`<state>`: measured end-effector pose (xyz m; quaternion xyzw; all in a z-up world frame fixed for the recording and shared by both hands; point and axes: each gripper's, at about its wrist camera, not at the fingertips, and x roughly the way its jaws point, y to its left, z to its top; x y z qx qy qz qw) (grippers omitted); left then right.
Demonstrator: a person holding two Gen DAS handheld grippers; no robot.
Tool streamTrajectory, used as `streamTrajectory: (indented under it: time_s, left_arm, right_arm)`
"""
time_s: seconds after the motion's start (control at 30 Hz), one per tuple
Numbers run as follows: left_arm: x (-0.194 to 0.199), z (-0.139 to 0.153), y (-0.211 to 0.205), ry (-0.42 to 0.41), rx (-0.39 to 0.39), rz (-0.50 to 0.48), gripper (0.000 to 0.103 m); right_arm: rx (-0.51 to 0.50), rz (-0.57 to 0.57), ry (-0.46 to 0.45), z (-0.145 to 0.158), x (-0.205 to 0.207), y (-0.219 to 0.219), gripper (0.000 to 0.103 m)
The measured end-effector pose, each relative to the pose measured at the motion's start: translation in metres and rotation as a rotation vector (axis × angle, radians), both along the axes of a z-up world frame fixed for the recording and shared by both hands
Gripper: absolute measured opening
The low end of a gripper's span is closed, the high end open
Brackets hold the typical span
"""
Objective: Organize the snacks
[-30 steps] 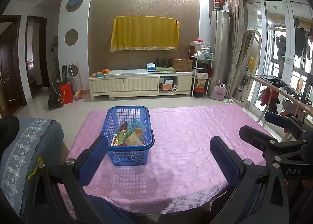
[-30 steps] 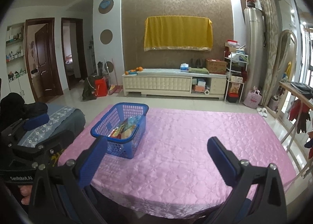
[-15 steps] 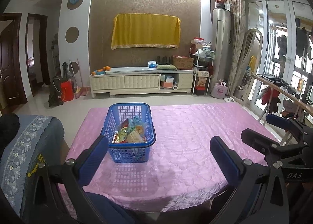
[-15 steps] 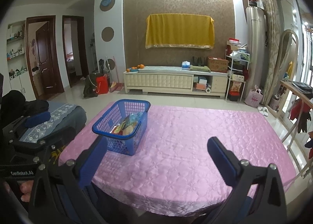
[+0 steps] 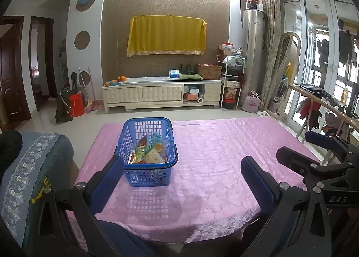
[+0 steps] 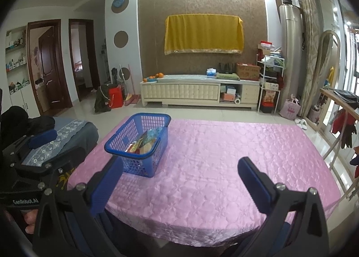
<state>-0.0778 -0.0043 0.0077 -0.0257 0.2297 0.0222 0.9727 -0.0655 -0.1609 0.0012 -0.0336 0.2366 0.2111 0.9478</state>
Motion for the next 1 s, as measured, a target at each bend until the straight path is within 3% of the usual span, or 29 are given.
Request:
streamTrajectory:
  time_s: [1.0]
  left_arm:
    - [-0.0012,-0.0025,-0.0050,0.017,0.002,0.010,0.103]
  right_arm:
    - [0.010,0.010,0.017,-0.0015,0.0004,-0.0046,0.103]
